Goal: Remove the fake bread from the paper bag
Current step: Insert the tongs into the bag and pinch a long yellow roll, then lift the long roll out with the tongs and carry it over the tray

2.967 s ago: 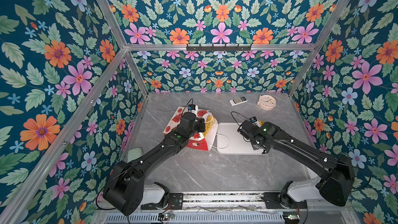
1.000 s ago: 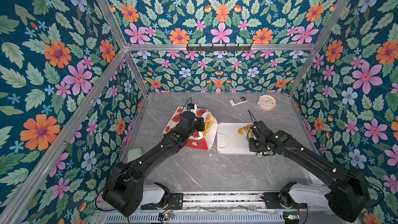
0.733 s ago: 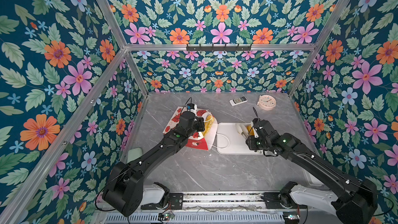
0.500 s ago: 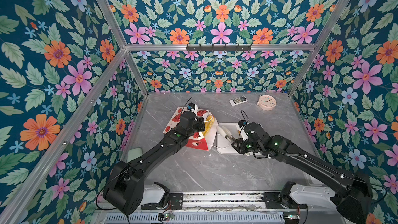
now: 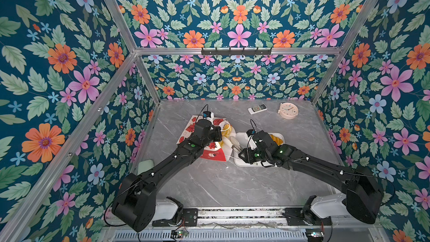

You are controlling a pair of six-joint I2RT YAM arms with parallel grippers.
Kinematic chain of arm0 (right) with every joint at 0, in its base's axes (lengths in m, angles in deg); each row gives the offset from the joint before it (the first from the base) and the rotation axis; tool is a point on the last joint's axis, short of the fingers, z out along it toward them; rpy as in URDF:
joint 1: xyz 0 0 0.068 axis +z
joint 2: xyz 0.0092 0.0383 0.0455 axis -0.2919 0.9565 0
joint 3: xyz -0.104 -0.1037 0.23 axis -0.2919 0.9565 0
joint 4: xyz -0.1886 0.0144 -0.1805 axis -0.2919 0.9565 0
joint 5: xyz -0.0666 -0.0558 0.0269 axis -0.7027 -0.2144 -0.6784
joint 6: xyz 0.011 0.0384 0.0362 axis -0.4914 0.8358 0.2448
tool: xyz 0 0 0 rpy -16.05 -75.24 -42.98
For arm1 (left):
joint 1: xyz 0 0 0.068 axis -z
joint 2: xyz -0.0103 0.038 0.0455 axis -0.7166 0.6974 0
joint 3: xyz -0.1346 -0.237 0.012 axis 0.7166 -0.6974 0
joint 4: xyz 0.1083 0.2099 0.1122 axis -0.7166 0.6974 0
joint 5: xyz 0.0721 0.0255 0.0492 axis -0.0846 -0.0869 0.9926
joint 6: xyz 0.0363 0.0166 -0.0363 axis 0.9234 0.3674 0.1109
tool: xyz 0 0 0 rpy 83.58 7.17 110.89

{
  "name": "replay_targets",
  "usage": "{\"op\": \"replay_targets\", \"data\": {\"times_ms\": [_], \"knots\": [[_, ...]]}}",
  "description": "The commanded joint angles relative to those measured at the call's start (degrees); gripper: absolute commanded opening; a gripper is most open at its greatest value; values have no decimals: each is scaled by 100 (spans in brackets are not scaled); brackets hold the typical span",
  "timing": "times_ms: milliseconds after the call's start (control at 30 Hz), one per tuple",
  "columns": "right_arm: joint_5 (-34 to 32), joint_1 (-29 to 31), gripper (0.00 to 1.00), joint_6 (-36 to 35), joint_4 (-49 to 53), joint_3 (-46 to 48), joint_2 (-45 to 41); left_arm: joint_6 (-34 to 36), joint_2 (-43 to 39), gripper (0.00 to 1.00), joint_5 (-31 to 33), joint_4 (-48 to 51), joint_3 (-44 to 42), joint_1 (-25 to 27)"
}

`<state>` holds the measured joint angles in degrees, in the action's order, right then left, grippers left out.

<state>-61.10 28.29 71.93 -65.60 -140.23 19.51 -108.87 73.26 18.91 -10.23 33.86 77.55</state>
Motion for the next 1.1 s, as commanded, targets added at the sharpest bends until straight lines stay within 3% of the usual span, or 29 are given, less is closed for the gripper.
{"op": "replay_targets", "data": {"times_ms": [0, 300, 433, 767, 1067], "knots": [[43, -3, 45, 34, -491, -7, 136, 23, -51, 0, -66, -155, 29, -4], [171, -20, 44, 18, -882, -281, 839, 32, -82, 0, -87, -168, -6, -4], [45, -25, 26, 10, -845, -337, 927, 11, -73, 0, -61, -177, -15, -4], [39, -17, 23, 39, -181, -96, 81, -124, 21, 0, 26, -195, 81, -30], [-642, -17, 23, -11, 598, 256, -1218, -381, 87, 0, 137, -333, 67, -169]]}}
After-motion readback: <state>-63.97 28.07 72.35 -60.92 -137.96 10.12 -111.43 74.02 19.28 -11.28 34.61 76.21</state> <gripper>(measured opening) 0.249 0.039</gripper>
